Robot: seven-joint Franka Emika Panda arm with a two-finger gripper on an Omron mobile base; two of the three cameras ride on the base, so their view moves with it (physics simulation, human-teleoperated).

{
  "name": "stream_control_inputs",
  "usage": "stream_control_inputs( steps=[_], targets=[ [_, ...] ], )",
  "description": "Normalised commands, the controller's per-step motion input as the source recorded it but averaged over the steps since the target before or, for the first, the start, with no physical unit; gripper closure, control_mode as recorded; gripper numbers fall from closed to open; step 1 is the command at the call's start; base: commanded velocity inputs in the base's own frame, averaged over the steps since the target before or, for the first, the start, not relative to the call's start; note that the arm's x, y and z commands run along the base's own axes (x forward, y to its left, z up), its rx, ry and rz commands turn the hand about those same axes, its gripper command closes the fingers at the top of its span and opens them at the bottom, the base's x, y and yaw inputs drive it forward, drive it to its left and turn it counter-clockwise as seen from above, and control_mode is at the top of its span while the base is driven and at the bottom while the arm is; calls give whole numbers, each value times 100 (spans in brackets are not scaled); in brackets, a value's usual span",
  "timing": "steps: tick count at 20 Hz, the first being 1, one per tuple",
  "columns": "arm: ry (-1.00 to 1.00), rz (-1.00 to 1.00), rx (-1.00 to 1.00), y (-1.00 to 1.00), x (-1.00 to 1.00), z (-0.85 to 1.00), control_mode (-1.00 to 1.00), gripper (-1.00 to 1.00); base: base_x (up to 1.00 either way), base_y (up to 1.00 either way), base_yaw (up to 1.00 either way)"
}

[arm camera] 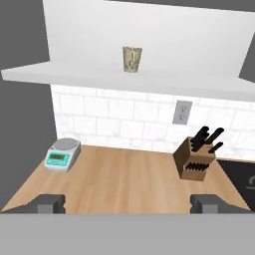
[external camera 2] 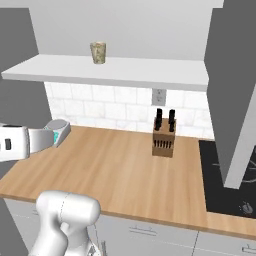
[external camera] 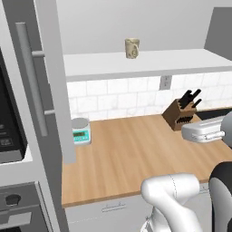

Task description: Gather all objects into one cabinet and sort the glasses and bowls to opposite sides.

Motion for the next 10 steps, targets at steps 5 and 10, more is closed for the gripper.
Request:
stream_control_inputs(
  steps=[5, 10],
  targets=[
    [0, 0, 0, 0, 0, 0, 100, -100, 52, 0, 0],
    [0, 0, 0, 0, 0, 0, 100, -100, 16, 3, 0]
  ],
)
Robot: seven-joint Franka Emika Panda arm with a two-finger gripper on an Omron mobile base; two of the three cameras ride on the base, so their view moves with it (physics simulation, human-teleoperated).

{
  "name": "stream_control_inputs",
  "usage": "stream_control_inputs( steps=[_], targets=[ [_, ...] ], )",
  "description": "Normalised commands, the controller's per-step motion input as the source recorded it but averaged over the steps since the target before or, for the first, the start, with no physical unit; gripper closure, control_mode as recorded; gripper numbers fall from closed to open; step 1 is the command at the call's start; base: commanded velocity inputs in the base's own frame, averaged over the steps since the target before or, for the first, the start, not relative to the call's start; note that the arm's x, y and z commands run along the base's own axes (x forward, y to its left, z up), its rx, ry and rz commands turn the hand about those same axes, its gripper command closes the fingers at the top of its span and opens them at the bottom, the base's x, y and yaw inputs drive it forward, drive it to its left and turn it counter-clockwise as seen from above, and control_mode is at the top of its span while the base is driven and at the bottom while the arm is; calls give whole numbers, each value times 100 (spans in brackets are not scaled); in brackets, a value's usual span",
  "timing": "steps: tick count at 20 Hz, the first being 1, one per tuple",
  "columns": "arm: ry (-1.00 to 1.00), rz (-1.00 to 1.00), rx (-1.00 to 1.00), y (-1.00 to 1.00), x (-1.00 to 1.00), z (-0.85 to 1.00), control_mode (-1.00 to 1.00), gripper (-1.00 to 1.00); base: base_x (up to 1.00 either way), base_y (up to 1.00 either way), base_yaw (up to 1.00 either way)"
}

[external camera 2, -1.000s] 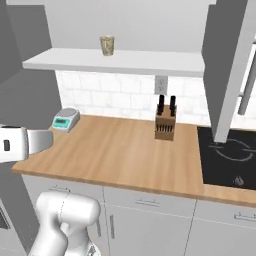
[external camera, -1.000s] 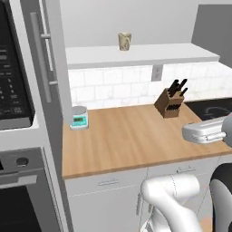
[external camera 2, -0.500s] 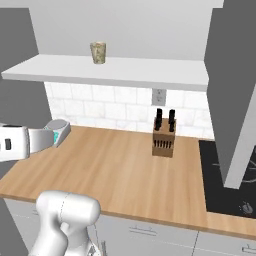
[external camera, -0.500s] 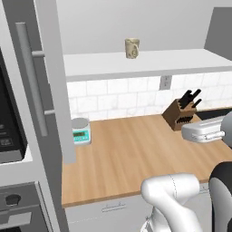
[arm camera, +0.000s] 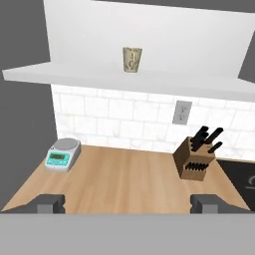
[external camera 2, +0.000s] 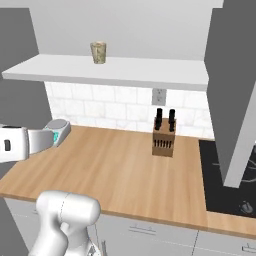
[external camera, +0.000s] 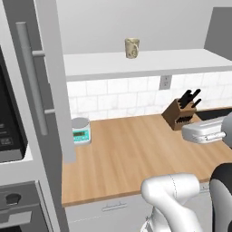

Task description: Gather all objects into one cabinet and sort the glasses and bowls to opposite sides.

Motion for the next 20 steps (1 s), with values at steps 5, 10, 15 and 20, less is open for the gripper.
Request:
stream_control_inputs(
  steps=[5, 10, 15, 20],
  targets=[
    [0, 2, 0, 0, 0, 19, -100, -100, 0, 0, 0],
    [8, 1, 0, 0, 6, 91, -100, -100, 0, 0, 0],
    [11, 0, 0, 15, 15, 77, -100, -100, 0, 0, 0],
    [-13, 11, -7, 7, 1, 5, -100, -100, 0, 0, 0]
  ],
)
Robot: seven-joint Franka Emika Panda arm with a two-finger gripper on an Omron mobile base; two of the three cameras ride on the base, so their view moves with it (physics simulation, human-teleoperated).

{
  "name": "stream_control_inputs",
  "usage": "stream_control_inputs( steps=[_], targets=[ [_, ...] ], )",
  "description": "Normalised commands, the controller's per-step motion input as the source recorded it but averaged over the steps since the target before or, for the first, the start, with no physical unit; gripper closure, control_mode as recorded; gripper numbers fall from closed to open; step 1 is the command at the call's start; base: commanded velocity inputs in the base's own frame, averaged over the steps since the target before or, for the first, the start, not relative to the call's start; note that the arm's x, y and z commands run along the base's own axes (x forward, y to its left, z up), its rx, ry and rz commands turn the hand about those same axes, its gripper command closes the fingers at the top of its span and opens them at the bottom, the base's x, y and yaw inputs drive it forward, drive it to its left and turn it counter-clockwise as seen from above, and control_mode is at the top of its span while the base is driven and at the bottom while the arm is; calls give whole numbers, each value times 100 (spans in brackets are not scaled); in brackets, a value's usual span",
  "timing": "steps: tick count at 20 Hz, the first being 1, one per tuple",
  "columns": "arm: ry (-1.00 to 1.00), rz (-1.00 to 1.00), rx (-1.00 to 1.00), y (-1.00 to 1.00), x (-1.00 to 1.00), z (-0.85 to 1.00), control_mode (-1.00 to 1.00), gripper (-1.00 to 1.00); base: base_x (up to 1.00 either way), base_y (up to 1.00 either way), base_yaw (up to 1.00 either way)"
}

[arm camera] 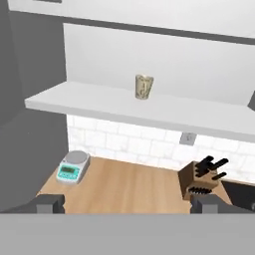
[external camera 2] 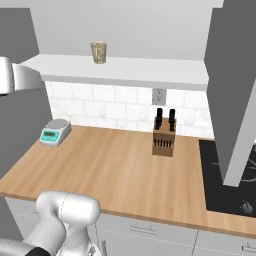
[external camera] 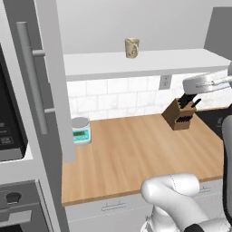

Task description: Gather all objects into one cabinet and sort the glasses and bowls to opposite sides.

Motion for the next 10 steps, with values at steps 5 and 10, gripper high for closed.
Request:
stream_control_inputs(
  steps=[5, 10],
  targets=[
    [-12, 12, 0, 0, 57, 2, -100, -100, 0, 0, 0],
    [-17, 2, -2, 3, 81, 0, -100, -100, 0, 0, 0]
  ],
)
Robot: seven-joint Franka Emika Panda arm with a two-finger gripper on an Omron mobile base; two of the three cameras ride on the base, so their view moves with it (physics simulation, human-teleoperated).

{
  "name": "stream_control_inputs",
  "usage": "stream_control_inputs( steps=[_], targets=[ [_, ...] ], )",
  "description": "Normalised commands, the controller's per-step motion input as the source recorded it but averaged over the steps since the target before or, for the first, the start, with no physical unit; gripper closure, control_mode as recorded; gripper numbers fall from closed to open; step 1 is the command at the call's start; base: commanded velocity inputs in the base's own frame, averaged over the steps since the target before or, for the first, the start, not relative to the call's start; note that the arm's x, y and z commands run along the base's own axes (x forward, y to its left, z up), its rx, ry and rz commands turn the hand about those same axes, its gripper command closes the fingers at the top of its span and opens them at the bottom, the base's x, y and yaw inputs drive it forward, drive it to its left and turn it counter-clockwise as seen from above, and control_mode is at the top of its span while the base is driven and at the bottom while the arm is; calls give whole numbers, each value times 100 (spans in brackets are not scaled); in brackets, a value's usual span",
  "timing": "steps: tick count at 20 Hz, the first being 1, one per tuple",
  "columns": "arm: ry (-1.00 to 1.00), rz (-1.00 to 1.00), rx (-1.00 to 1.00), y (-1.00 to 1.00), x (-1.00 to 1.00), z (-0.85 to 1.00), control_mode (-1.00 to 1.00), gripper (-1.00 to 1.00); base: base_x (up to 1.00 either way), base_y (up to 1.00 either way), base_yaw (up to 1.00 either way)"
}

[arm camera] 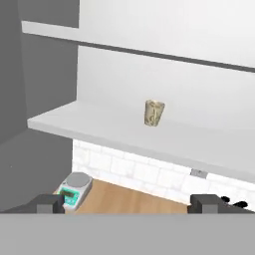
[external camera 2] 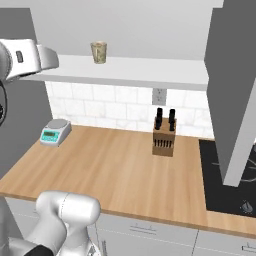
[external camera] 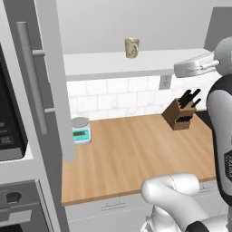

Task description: Gather all objects into one cabinet and sort the glasses and bowls to opposite sides.

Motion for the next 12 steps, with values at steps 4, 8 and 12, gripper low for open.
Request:
stream_control_inputs(
  steps=[4, 8, 12],
  targets=[
    [-15, 0, 0, 1, 78, 0, -100, -100, 0, 0, 0],
    [-12, 0, 0, 0, 61, -12, -100, -100, 0, 0, 0],
    [-4, 0, 0, 2, 58, -3, -100, -100, 0, 0, 0]
  ],
)
